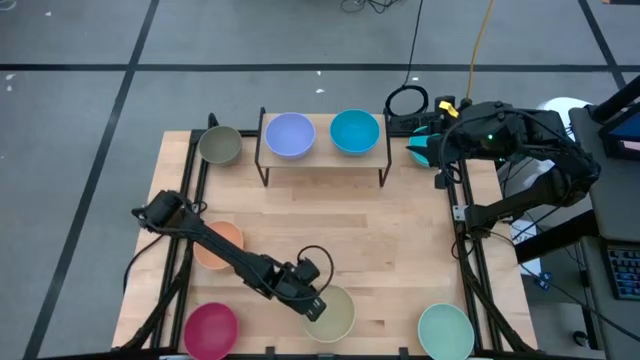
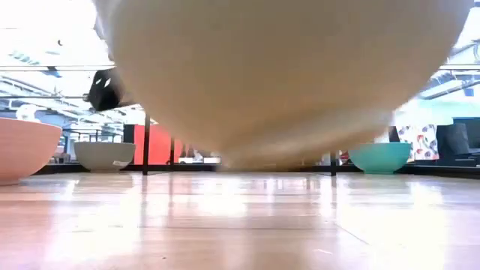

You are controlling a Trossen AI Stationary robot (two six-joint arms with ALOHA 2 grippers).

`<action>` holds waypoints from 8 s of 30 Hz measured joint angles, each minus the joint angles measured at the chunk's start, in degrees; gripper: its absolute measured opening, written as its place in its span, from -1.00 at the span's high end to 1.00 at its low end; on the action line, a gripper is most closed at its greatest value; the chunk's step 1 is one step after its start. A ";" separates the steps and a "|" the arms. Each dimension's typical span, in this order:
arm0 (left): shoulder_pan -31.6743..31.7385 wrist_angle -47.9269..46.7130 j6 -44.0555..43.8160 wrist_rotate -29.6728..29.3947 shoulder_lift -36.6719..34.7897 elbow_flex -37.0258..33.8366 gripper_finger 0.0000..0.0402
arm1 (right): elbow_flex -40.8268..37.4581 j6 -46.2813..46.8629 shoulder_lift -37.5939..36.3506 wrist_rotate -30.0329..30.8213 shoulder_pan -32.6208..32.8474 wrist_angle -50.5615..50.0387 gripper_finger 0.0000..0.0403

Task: Place and stack bowls onto a shelf
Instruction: Stack the light brown bowl on top of the purple bowl on the shelf

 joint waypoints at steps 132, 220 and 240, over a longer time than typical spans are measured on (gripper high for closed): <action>74.30 -50.53 63.56 20.55 -8.42 31.01 0.90 | 0.00 -1.46 0.00 0.05 -0.08 -1.29 0.46; 62.80 -44.29 65.61 3.39 -18.90 30.99 0.98 | -0.02 3.08 0.11 -0.01 -0.08 -1.40 0.46; 64.74 -43.61 66.92 1.82 -13.21 30.99 1.00 | -0.02 2.88 0.11 -0.01 -0.08 -1.46 0.46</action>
